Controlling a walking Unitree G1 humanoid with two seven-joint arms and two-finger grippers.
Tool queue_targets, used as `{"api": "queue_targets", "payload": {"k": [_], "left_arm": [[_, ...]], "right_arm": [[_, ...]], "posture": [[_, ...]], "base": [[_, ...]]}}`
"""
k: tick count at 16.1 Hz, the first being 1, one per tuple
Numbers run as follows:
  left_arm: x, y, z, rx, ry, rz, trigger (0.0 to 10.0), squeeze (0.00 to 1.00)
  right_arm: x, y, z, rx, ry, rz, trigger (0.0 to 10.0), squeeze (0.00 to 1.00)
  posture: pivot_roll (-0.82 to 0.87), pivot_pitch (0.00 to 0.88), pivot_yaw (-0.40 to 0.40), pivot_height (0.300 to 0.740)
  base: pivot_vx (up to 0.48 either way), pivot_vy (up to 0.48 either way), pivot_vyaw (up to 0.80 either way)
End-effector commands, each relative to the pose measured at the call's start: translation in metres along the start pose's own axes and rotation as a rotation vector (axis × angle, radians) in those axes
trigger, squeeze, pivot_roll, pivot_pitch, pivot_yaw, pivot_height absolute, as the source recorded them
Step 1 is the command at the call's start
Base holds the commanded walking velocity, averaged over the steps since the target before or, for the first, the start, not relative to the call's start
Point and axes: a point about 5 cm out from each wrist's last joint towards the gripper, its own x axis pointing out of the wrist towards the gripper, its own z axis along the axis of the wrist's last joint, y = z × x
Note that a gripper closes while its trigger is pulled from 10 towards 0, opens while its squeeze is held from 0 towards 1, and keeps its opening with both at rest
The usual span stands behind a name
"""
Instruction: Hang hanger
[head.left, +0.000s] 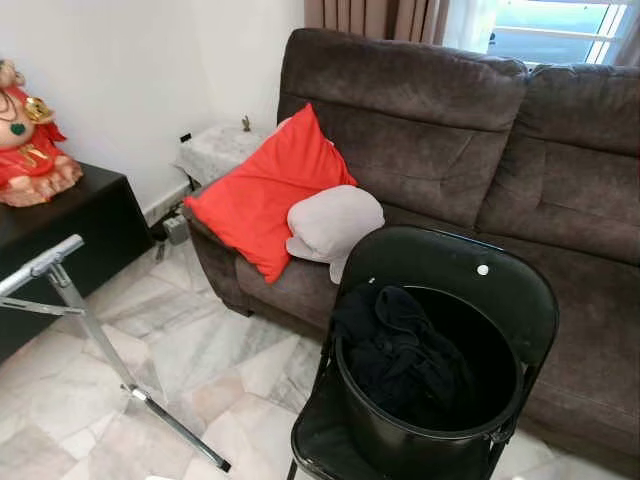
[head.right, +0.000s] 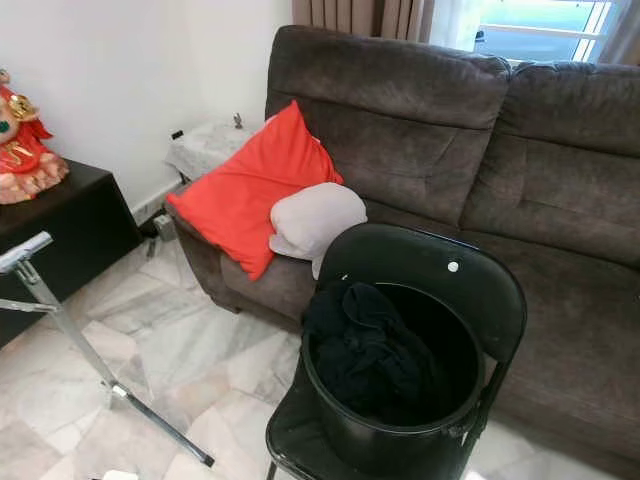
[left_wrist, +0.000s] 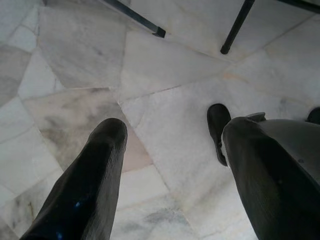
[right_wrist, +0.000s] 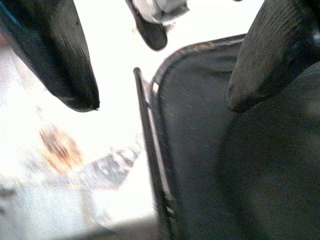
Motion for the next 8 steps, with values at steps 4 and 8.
{"api": "queue_targets", "payload": {"k": [4, 8], "left_arm": [[0.000, 0.005, 0.004, 0.035, -0.010, 0.006, 10.0, 0.00], [0.000, 0.005, 0.003, 0.051, -0.013, 0.000, 10.0, 0.00]], "right_arm": [[-0.006, -0.032, 0.022, 0.041, -0.105, -0.058, 10.0, 0.00], [-0.063, -0.036, 0.044, -0.083, -0.436, -0.025, 10.0, 0.00]], "posture": [[-0.03, 0.033, 0.021, 0.740], [-0.05, 0.044, 0.021, 0.740]], "base": [[0.000, 0.000, 0.00], [0.000, 0.000, 0.00]]}}
